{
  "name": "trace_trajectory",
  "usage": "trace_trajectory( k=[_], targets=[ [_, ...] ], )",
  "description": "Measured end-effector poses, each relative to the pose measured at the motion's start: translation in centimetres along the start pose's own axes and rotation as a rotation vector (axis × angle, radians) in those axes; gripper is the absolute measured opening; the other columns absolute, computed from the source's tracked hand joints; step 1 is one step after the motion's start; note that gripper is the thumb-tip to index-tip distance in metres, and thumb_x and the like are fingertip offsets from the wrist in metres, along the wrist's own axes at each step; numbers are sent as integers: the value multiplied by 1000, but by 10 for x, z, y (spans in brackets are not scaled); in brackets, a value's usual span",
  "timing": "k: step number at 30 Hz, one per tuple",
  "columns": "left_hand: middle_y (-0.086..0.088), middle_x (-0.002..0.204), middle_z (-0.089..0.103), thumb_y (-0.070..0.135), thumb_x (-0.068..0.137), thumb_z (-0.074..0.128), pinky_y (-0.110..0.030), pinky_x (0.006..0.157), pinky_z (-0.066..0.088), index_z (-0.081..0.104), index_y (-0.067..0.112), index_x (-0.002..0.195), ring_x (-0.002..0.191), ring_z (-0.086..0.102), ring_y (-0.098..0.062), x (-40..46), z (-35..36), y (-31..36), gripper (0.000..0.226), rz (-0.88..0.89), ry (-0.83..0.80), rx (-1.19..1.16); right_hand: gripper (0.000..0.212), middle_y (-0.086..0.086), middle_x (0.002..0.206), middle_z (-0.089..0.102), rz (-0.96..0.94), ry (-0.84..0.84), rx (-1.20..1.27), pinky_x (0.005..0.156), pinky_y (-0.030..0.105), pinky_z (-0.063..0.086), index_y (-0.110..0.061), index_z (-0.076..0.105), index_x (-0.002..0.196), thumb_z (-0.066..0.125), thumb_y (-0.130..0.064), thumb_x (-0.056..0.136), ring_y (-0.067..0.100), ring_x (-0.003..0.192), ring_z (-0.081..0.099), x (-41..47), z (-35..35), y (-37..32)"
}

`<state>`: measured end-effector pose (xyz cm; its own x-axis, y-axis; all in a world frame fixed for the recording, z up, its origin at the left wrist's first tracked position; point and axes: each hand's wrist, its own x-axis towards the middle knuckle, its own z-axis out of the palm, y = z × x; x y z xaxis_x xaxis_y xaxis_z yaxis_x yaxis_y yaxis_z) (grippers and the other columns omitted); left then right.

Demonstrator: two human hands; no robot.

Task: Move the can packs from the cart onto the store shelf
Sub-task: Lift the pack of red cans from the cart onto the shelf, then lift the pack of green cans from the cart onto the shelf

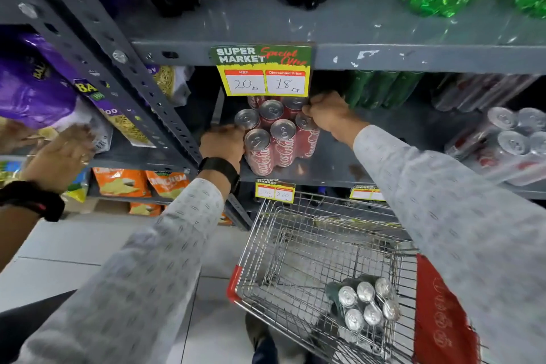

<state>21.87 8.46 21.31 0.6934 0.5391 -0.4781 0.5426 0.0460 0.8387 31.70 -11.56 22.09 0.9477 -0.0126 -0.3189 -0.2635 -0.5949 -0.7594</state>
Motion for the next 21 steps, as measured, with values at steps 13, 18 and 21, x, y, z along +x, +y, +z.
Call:
trace_trajectory(
  k=[13,18,21],
  targets=[
    [-6,108,80,3,93,67,-26,87,61,77,11,115,82,72,5,-140,58,-180,26,67,-267,238,19,-20,83,70,-12,137,130,64,2,47,-26,73,100,67,-10,96,-12,70,65,-189,-26,226],
    [-13,131,75,16,95,65,-34,104,56,75,10,127,124,71,-30,-151,123,-259,35,-173,-561,508,24,20,106,76,526,142,207,84,46,54,0,73,113,70,-4,90,25,90,64,-224,-2,367],
    [-20,135,70,19,98,63,-36,96,52,68,0,133,127,67,-36,-149,156,-305,41,-392,-585,511,30,24,119,75,638,82,138,81,43,52,-6,73,119,72,-18,92,31,88,66,-237,15,424]
  ],
)
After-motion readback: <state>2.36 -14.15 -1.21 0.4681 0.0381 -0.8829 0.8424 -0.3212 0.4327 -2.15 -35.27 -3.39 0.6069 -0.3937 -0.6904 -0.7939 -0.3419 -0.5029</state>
